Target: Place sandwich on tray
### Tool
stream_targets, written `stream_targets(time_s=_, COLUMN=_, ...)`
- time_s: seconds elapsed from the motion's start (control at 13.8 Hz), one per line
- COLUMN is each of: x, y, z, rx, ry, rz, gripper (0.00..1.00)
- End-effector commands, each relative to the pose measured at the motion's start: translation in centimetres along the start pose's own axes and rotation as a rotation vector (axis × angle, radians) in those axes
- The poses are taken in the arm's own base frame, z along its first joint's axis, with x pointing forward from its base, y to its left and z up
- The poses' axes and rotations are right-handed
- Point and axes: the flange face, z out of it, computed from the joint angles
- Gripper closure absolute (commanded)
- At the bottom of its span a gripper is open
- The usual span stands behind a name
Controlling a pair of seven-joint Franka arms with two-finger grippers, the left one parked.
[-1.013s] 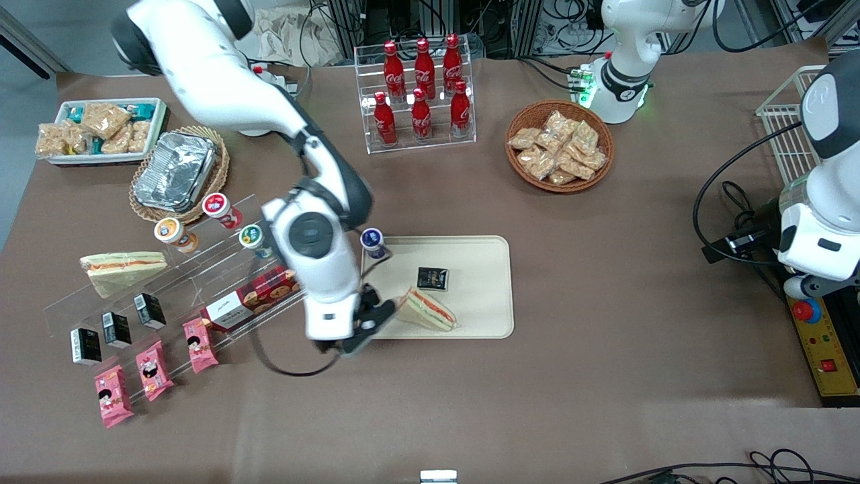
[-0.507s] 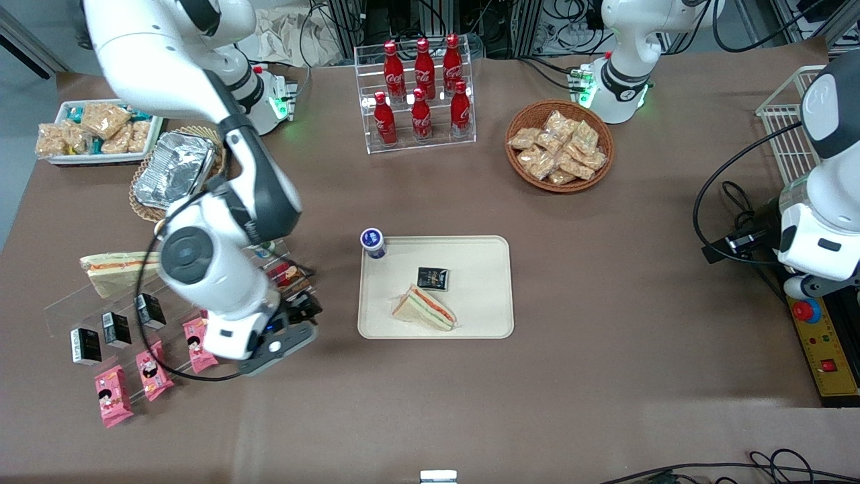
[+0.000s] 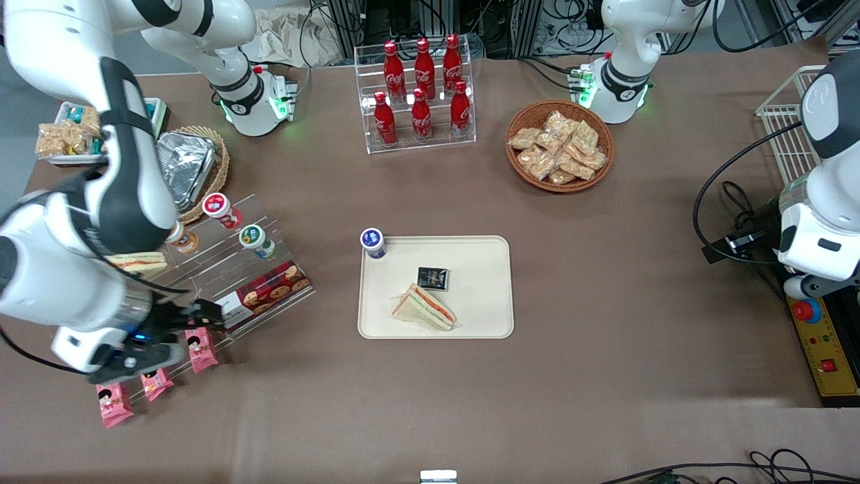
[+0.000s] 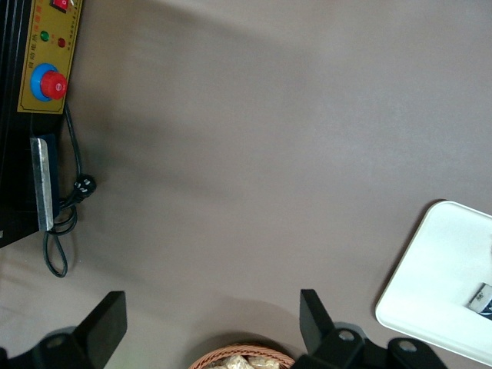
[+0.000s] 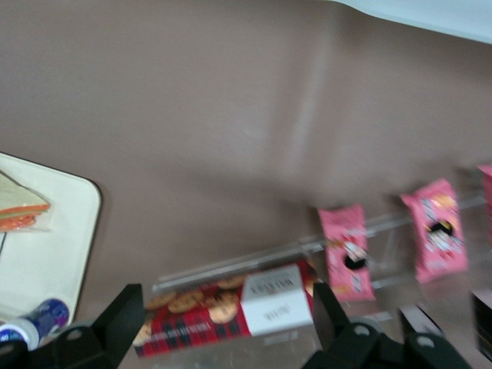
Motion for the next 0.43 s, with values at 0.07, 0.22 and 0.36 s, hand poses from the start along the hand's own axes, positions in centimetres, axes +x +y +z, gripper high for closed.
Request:
stream_targets(time_s=0.07, x=-2.6, y=3.5, z=-4.8, rx=0.015, ry=0.016, rz=0.082, gripper=0.02)
stream_targets(time_s=0.22, x=-4.6, y=4.8, z=-7.7, rx=0.016, ry=0.002, rz=0.14, gripper=0.02)
stream_targets(time_s=0.36, x=-6.9, y=5.2, z=-10.9, rx=0.006, ry=-0.025, rz=0.206, gripper=0.02)
